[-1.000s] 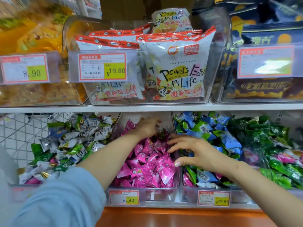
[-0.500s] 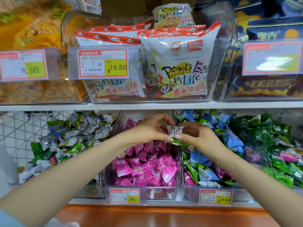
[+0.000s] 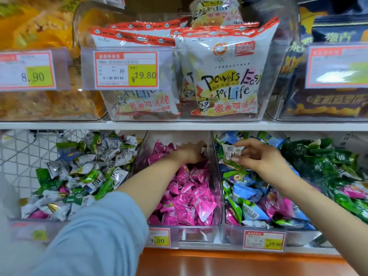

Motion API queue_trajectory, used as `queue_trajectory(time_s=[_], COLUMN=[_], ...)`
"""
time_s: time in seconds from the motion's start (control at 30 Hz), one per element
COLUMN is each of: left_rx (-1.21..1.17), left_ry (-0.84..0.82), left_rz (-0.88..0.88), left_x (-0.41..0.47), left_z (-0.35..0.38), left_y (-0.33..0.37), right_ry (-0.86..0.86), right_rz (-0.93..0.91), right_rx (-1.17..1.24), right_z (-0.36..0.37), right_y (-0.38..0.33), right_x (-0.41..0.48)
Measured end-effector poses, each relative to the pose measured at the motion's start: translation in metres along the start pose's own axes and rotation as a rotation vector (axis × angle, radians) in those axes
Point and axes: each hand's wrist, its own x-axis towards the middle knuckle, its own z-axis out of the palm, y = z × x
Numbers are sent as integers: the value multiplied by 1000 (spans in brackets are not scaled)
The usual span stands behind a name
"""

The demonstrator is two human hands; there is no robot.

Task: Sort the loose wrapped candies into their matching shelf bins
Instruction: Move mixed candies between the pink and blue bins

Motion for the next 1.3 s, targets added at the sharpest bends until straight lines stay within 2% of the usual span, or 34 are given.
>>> queue_trajectory(time_s=[0.33,0.5,0.6,0.7,0.8,1.03,1.17,1.3], left_rx=[-113,-162,-313,-597,-783,-1047,-1167,-1166], left_ry=[21,181,262,334,325,276,374,424], left_rz=[32,56,73,96,148,48,-21,-16], left_x=[11,9,1,-21,-54,-126,-146,-157], left_z=[0,-3,-7,-18,-32,-37,-27,-19], left_y=[-8,-14,-22,-24,-18,-3,-1,3], right_ry=[-13,-14,-17,-19,-17,-70,-147,-247], right_rz=[-1,11,19,30,41,35,102,80], right_rx=[-30,-39,-33,-7,64,185,259,334], right_z=[-2,1,2,2,3,14,25,42], right_y=[8,6,3,2,-3,-19,-27,-34], right_x=[1,2,1,0,-1,-7,-11,-17])
